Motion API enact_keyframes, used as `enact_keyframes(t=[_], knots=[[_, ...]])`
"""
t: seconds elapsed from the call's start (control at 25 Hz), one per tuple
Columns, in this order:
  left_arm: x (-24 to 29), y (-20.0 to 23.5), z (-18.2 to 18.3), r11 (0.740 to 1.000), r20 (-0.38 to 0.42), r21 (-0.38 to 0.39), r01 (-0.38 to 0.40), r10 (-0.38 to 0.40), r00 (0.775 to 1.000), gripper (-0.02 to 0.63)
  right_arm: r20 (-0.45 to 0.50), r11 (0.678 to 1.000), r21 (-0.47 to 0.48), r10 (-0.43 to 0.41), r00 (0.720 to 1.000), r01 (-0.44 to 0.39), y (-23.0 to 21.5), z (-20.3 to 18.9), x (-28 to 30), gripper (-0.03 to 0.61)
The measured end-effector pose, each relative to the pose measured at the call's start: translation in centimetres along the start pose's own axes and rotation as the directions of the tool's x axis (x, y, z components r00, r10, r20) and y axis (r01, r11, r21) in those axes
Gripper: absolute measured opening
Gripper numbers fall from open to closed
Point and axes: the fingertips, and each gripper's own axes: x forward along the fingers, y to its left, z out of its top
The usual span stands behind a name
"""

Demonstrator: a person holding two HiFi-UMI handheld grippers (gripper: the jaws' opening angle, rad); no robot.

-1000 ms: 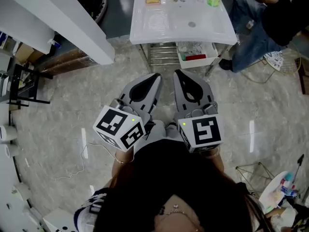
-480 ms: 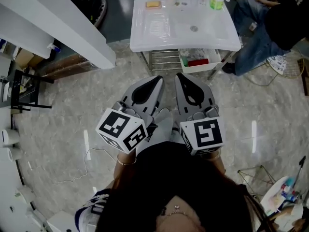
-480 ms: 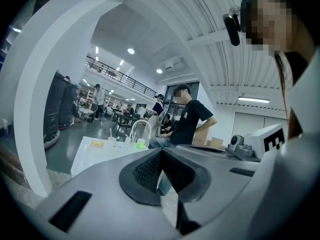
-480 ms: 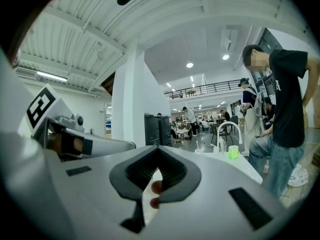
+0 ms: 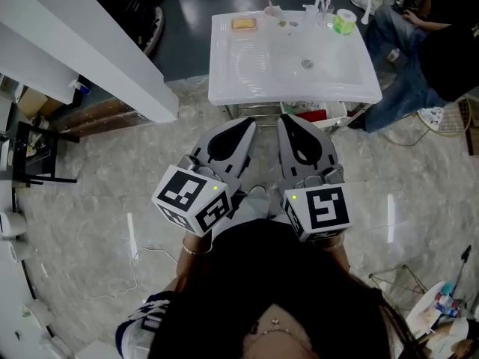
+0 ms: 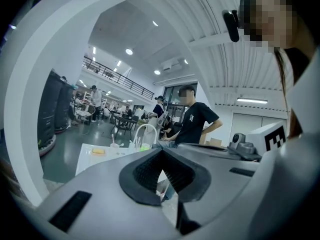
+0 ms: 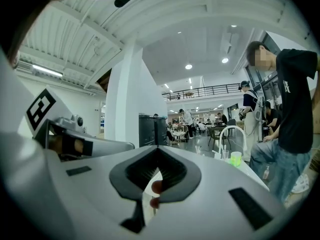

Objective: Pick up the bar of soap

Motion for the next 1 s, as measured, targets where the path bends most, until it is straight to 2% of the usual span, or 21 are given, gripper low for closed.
enact_keyframes(t=[0.32, 0.72, 1.0], knots=[[1.2, 3.8, 0.8, 0.998, -0.01, -0.017, 0.056, -0.056, 0.998, 0.0, -0.016, 0.998, -0.017, -0.054, 0.998, 0.054, 0.3, 0.2, 4.1, 0.008], [3.0, 6.7, 0.3, 0.998, -0.026, -0.044, 0.054, -0.055, 0.998, 0.0, -0.025, 0.998, -0.011, -0.069, 0.997, 0.068, -0.9, -0.4, 7.0, 0.008], [6.3, 8.4, 0.8, 0.998, -0.036, -0.045, 0.047, -0.049, 0.998, 0.0, -0.027, 0.998, 0.002, -0.065, 0.998, 0.065, -3.5, -0.7, 9.8, 0.008]])
